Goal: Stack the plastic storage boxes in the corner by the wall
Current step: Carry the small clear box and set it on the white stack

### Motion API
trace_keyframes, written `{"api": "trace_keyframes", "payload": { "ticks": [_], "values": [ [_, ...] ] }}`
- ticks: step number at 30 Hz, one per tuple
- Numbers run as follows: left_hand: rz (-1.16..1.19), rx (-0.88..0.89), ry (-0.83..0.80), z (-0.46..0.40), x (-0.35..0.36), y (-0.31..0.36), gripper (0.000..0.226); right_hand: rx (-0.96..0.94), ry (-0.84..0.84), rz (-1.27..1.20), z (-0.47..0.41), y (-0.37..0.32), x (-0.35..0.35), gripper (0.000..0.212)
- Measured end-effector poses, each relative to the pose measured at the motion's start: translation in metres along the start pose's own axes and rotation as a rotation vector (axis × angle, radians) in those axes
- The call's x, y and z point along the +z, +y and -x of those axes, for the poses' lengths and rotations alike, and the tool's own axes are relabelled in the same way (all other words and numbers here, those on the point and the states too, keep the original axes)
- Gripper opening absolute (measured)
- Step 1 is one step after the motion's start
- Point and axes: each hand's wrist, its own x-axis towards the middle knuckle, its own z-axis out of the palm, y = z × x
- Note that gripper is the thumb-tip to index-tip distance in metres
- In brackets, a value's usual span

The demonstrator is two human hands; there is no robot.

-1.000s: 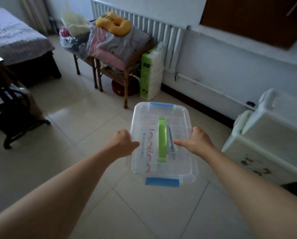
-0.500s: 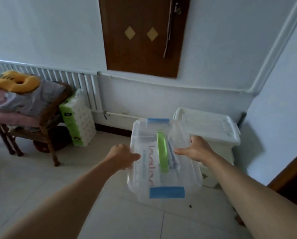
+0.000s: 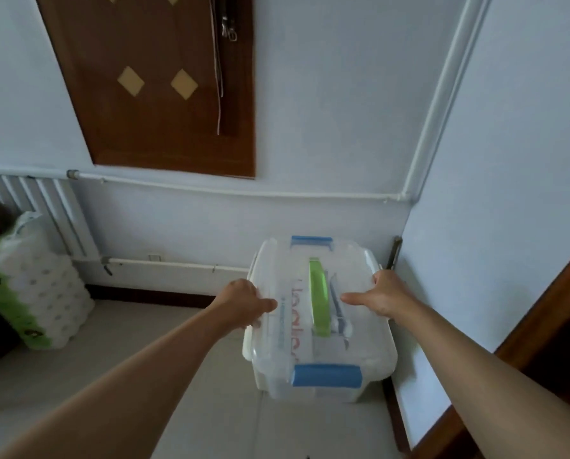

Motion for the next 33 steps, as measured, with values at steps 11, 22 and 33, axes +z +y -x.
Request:
{"api": "trace_keyframes", "payload": {
  "ticks": [11, 22, 33],
  "values": [
    [-0.03, 0.114, -0.138, -0.199, 0.044, 0.103, 0.025, 0.104, 0.078, -0.035, -0.175, 0.031, -0.059, 0.063],
    [-0.101, 0.034, -0.168, -0.359, 0.128, 0.157, 0.023, 0.146, -0.026, -0.027, -0.355, 0.087, -0.081, 0.057],
    [-0.181, -0.091, -0.19, -0.447, 0.179, 0.155, 0.031, 0.192, -0.136, 0.026, -0.449, 0.119, -0.055, 0.051]
  ]
}}
